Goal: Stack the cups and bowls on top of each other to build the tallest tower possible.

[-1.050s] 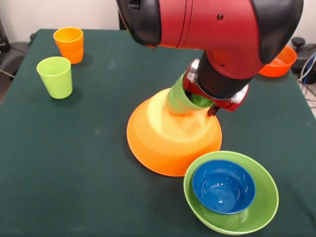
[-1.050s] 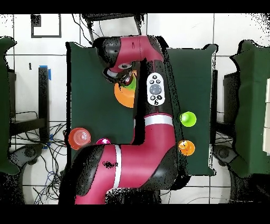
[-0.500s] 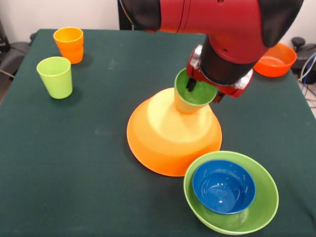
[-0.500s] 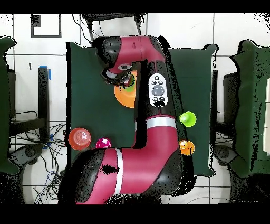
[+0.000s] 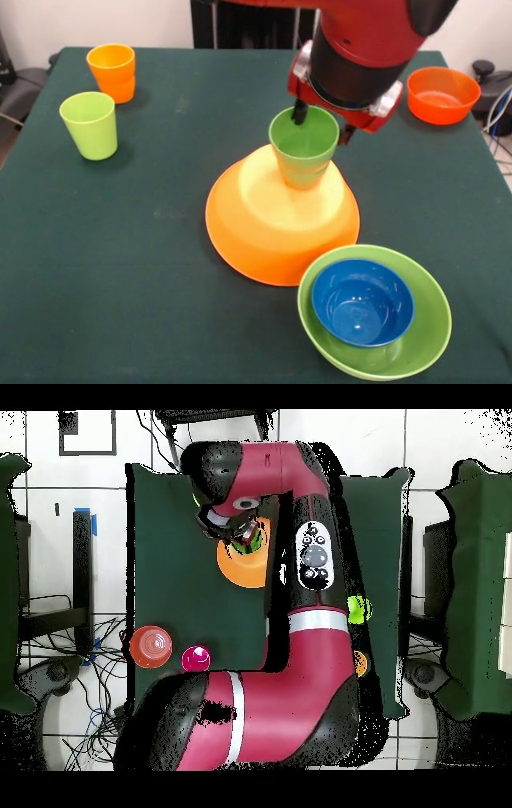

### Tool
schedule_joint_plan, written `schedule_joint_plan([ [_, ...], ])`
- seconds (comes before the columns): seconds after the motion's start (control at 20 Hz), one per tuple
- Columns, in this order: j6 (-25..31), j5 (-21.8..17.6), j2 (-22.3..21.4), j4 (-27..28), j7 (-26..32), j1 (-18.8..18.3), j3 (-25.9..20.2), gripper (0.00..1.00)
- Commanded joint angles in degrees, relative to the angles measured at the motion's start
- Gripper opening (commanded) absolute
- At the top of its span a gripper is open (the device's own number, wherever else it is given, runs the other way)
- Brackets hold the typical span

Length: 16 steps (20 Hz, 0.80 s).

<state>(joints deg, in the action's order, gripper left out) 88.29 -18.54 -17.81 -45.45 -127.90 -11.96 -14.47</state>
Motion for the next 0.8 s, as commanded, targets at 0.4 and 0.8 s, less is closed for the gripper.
schedule_joint_plan([
  [0.4,4.31,-0.31,-1.26,-4.96,17.99,-1.79,-4.69,1.0],
  [0.8,4.23,0.51,-0.63,-4.99,16.59,-1.08,-5.25,1.0],
])
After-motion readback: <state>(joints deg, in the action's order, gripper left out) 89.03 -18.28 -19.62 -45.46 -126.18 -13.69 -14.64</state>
